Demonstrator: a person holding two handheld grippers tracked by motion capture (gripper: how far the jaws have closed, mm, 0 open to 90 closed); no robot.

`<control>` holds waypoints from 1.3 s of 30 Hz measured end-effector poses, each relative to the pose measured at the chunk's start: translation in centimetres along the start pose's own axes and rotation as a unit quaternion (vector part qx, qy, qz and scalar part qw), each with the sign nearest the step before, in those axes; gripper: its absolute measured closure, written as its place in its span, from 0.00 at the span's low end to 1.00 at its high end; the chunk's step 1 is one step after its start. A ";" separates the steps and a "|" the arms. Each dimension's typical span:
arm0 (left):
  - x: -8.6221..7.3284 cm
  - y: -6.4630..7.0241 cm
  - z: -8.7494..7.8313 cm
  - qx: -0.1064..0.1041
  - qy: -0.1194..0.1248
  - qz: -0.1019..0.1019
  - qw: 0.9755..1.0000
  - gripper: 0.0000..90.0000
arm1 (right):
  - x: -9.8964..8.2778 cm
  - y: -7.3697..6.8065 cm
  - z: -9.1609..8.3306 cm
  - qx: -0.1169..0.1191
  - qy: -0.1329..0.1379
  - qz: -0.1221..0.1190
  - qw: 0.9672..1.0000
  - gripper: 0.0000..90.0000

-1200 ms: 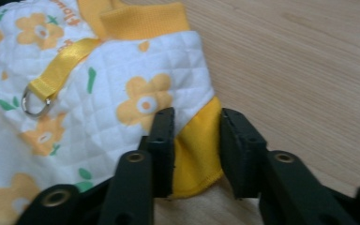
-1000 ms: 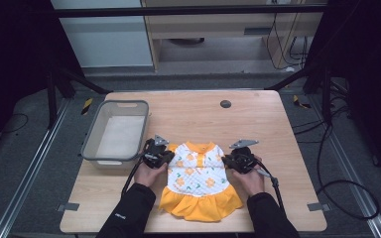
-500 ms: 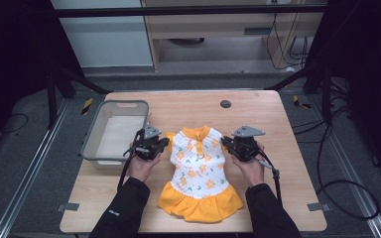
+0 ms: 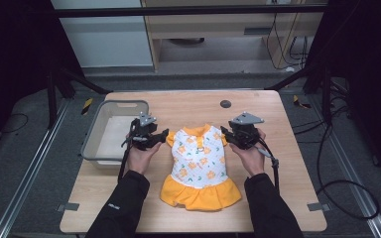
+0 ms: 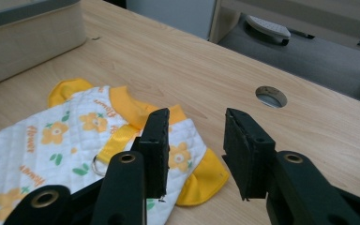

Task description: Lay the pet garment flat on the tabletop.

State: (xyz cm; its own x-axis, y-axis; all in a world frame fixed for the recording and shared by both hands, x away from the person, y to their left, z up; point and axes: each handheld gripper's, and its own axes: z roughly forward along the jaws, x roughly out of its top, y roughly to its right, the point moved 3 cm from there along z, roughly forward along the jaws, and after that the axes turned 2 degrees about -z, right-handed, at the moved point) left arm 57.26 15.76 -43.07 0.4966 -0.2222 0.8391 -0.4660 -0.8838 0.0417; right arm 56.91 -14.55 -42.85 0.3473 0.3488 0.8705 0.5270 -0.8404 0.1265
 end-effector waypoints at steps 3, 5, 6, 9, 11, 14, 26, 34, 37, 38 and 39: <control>0.1 0.4 -1.4 -0.022 0.006 0.006 1.000 0.53 | -0.1 -0.2 -1.0 0.015 -0.003 0.003 1.000 0.65; 0.0 0.7 -2.1 -0.030 0.007 0.013 0.999 0.56 | -0.3 -0.5 -1.7 0.023 -0.006 0.003 1.000 0.66; 0.0 0.9 -2.5 -0.036 0.006 0.015 0.999 0.57 | -0.4 -0.5 -1.9 0.023 -0.006 0.002 1.000 0.66; -0.2 1.3 -3.3 -0.050 0.006 0.015 0.999 0.59 | -0.5 -0.8 -2.6 0.029 -0.005 0.004 1.000 0.68; -0.4 1.6 -3.7 -0.055 0.006 0.016 0.998 0.62 | -0.6 -1.0 -3.0 0.034 -0.004 0.007 0.999 0.70; -1.1 2.1 -3.7 -0.065 -0.003 0.014 0.998 0.66 | -0.8 -1.3 -3.3 0.043 -0.003 0.010 0.999 0.73; -4.4 4.0 -1.5 -0.092 -0.043 0.037 0.994 0.86 | -4.3 -2.4 -2.6 0.078 -0.044 0.026 0.996 0.90; -5.4 5.9 0.3 -0.103 -0.066 0.069 0.990 0.90 | -6.4 -3.3 -1.7 0.101 -0.073 0.027 0.992 0.99; -5.9 6.3 0.9 -0.105 -0.078 0.082 0.988 0.91 | -6.8 -3.9 -1.4 0.107 -0.082 0.017 0.991 1.00; -6.1 6.3 1.1 -0.104 -0.083 0.085 0.987 0.91 | -6.9 -4.0 -1.3 0.109 -0.083 0.016 0.990 1.00; -6.4 6.3 1.2 -0.103 -0.087 0.088 0.987 0.91 | -7.0 -4.1 -1.2 0.111 -0.085 0.016 0.990 1.00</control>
State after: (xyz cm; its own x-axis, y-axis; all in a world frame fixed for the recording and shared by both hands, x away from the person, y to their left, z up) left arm 52.01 11.12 -48.80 0.5045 -0.4471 0.7386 -0.6861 -0.7269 0.0286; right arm 51.36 -14.04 -48.91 0.4817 0.4048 0.7772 0.6651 -0.7464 -0.0235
